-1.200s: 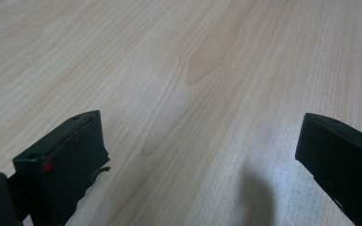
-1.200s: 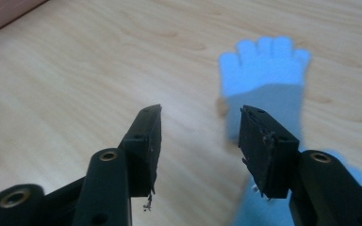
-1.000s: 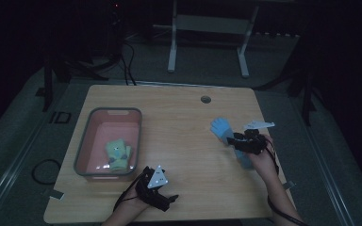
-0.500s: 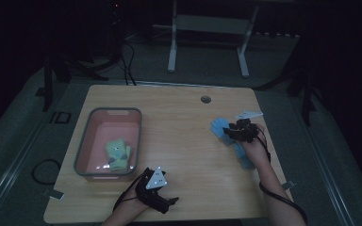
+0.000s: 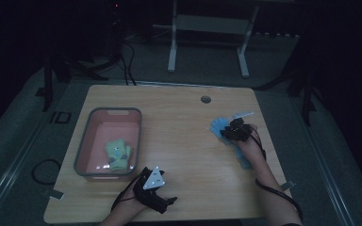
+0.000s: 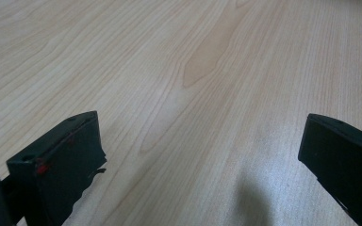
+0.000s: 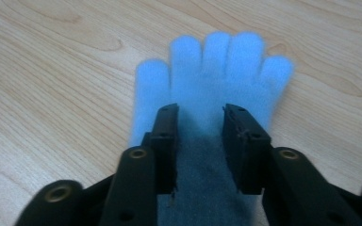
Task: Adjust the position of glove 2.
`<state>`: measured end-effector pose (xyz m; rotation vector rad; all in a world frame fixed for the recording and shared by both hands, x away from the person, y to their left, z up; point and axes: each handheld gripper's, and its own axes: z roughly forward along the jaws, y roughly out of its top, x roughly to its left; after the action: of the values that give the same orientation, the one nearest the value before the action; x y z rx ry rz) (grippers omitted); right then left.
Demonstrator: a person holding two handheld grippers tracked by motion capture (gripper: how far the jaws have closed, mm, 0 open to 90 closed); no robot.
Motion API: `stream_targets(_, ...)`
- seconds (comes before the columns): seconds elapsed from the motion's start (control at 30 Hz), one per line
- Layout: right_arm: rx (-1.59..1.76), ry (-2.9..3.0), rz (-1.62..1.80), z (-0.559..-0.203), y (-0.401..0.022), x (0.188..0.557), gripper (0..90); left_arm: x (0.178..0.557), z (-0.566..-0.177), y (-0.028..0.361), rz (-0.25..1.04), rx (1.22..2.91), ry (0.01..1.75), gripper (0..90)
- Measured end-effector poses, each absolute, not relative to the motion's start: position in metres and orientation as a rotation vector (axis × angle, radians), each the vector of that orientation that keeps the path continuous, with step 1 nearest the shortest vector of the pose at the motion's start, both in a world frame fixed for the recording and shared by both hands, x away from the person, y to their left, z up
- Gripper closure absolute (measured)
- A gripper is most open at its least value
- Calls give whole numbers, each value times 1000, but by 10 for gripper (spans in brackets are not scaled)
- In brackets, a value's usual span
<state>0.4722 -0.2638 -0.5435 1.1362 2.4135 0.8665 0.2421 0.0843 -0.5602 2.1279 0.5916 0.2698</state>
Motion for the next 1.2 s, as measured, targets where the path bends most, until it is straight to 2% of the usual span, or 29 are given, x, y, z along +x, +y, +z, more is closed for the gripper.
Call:
stream_targets(0.17,1151,2406,885,-545,-262,470,767,241,-560,83,270,2120,587,7)
stream_targets(0.33,1166,2384,874,-545,-258,468,814,241,-560,83,267,2117,583,7)
stream_targets(0.67,1321,2264,894,-537,-241,449,846,241,-560,81,268,2120,578,7)
stream_targets(1.2,1432,2172,1027,-485,-204,391,880,240,-559,79,308,2129,555,7)
